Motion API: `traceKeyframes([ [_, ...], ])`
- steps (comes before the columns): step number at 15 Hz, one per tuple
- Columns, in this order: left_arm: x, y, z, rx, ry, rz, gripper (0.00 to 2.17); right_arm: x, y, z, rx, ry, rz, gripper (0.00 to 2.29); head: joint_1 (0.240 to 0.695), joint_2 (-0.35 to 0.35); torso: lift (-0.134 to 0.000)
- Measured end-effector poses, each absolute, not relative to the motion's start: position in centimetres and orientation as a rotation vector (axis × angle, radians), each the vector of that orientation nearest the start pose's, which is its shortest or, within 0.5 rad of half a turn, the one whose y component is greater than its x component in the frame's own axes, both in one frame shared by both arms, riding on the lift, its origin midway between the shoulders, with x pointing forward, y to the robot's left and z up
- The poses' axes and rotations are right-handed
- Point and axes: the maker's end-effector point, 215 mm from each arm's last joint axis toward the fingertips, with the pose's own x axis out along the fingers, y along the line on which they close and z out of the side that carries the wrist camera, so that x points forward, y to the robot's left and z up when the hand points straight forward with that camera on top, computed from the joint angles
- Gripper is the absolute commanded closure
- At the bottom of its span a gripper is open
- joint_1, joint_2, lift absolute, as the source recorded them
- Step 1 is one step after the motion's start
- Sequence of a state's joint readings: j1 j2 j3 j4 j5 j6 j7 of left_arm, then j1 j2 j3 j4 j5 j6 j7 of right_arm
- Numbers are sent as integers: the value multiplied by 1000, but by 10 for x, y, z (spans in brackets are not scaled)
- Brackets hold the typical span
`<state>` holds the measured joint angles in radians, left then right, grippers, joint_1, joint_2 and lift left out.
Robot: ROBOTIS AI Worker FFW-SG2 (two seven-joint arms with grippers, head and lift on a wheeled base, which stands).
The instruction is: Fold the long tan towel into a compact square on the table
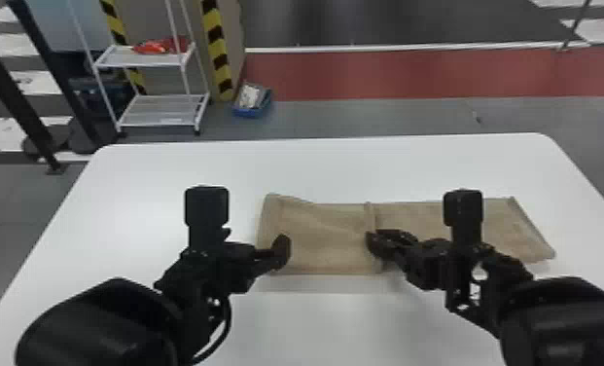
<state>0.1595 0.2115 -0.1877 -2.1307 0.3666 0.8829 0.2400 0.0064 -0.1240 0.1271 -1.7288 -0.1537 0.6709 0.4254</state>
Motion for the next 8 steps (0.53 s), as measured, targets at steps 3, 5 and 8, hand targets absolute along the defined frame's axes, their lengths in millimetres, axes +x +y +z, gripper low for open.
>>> traceKeyframes([
  [3,485,154,-404,-6,550,-153,39,522,-99,-446,109,539,571,1031,695,61,-125],
  [5,484,155,-405,-7,552,-151,39,524,-97,-443,112,536,576,1055,695,62,-125],
  [8,483,155,-403,-7,549,-151,39,520,-95,-444,114,534,579,363,695,66,-125],
])
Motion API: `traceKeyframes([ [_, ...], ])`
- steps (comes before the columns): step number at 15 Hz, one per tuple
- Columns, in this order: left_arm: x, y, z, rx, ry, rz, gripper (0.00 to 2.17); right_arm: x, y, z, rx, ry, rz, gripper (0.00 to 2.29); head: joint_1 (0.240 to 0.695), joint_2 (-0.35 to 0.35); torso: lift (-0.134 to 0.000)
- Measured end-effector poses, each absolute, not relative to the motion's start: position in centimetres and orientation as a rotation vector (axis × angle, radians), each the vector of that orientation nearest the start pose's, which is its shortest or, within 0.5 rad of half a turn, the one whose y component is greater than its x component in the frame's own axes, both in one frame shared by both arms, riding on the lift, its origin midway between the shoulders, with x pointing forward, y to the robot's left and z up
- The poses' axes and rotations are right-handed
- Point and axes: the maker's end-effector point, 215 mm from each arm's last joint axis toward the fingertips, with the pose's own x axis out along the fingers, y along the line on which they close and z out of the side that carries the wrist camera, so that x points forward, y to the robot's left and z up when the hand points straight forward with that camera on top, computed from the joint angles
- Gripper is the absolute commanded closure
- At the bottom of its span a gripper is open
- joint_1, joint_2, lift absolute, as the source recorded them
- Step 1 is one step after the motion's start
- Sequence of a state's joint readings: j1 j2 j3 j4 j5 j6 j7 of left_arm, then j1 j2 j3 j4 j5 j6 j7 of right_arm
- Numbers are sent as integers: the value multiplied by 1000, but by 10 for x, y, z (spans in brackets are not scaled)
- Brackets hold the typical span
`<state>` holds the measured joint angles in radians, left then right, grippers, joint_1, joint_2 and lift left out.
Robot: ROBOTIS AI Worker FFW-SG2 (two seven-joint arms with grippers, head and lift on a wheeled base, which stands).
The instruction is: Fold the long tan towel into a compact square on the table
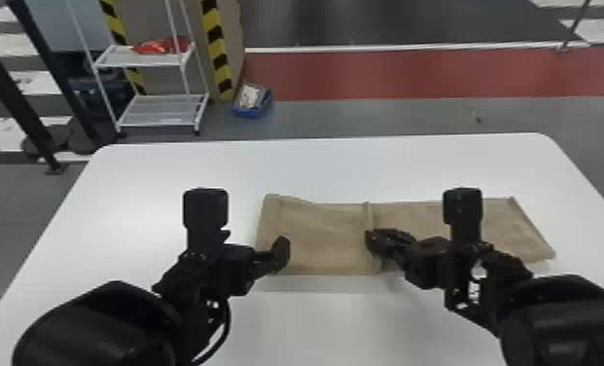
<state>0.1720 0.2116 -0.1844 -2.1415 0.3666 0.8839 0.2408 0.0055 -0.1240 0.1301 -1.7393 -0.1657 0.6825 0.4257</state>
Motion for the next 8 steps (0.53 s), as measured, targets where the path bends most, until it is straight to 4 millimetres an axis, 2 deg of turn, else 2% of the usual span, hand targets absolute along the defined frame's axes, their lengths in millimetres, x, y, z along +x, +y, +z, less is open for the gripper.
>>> traceKeyframes([
  [8,480,154,-405,-9,554,-152,39,517,-97,-449,91,540,564,387,695,64,-125],
])
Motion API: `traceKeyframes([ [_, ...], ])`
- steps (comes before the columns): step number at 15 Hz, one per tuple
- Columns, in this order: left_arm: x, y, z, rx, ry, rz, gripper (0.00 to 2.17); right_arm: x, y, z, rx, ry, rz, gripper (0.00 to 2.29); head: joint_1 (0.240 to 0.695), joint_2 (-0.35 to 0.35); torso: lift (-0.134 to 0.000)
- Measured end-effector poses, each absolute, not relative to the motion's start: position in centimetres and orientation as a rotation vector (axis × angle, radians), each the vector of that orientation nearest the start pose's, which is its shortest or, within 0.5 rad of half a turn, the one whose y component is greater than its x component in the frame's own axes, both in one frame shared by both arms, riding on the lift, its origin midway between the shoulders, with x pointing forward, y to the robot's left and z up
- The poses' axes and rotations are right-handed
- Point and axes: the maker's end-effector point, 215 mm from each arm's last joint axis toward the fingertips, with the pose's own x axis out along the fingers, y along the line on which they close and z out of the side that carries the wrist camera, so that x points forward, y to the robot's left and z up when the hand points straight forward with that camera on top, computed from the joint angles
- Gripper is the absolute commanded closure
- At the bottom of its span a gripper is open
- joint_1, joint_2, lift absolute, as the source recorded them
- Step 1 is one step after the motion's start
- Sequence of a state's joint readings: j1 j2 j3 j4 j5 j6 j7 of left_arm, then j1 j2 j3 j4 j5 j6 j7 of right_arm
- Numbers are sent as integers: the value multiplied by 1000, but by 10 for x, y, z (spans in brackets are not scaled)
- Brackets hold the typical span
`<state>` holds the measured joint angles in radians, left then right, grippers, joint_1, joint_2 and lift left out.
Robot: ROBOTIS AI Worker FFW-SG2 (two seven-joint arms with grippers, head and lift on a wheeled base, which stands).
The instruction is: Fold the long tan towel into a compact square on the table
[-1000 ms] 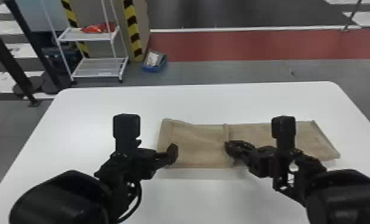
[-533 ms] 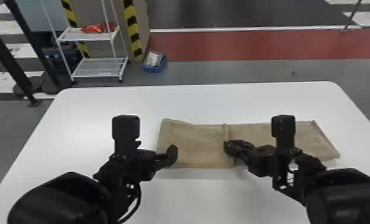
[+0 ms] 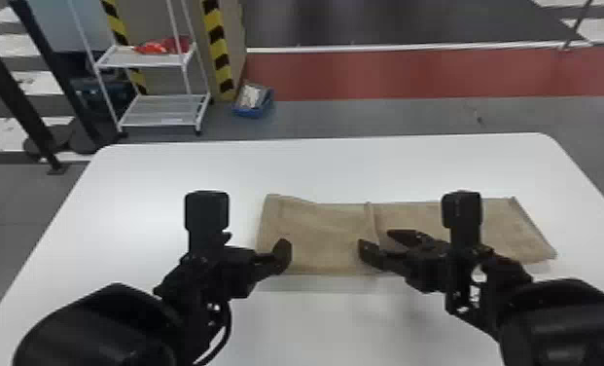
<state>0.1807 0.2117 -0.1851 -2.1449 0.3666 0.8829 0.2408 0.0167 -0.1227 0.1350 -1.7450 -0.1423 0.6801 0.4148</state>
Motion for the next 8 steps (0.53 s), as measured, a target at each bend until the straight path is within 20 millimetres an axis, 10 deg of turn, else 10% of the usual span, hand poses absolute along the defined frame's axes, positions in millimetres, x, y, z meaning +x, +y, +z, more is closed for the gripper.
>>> traceKeyframes([
  [8,476,158,-407,-12,557,-147,39,521,-92,-451,89,548,573,711,695,71,-125],
])
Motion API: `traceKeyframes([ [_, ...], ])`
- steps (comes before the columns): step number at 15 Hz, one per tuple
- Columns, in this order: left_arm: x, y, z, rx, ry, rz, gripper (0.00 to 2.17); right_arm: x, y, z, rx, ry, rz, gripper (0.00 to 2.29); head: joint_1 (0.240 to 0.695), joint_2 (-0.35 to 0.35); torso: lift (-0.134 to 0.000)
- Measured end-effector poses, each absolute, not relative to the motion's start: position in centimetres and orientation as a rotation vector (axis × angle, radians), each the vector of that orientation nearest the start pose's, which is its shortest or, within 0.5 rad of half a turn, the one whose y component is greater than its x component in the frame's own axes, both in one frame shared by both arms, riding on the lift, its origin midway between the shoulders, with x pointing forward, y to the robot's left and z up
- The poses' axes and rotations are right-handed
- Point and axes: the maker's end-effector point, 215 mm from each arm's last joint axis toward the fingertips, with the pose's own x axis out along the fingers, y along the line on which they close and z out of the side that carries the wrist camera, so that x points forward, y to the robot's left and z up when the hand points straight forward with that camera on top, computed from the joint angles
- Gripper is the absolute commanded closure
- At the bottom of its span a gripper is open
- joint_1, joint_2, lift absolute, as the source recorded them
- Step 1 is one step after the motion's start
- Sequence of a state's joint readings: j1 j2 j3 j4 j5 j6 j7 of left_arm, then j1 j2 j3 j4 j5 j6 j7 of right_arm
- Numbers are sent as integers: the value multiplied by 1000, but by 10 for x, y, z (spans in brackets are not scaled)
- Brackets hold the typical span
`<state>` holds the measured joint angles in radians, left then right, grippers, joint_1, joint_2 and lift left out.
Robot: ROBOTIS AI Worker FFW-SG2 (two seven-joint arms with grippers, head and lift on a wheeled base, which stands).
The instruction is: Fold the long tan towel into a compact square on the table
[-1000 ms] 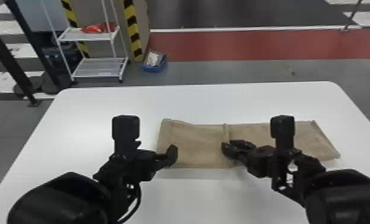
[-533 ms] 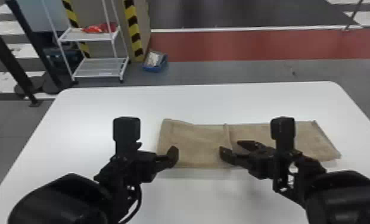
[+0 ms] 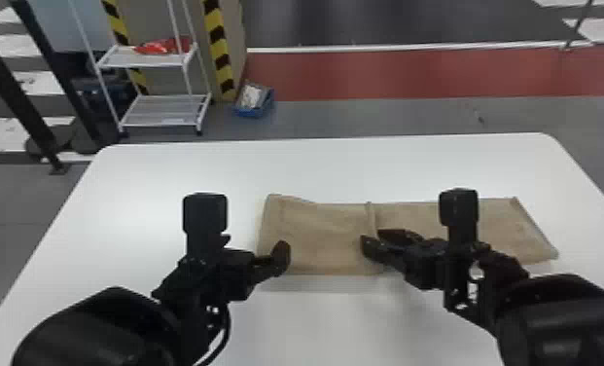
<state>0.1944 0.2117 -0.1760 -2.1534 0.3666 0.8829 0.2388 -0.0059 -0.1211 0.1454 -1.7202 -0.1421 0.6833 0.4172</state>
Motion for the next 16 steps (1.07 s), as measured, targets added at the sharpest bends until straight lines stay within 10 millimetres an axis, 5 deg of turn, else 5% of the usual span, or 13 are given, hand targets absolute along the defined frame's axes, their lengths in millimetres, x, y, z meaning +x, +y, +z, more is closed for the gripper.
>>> traceKeyframes([
  [6,475,159,-407,-13,558,-145,39,520,-93,-452,101,565,576,772,695,74,-125],
  [11,474,158,-407,-12,559,-147,39,517,-90,-452,112,566,589,1183,695,76,-125],
  [16,474,157,-408,-12,560,-148,39,516,-90,-446,116,554,595,1204,695,74,-125],
])
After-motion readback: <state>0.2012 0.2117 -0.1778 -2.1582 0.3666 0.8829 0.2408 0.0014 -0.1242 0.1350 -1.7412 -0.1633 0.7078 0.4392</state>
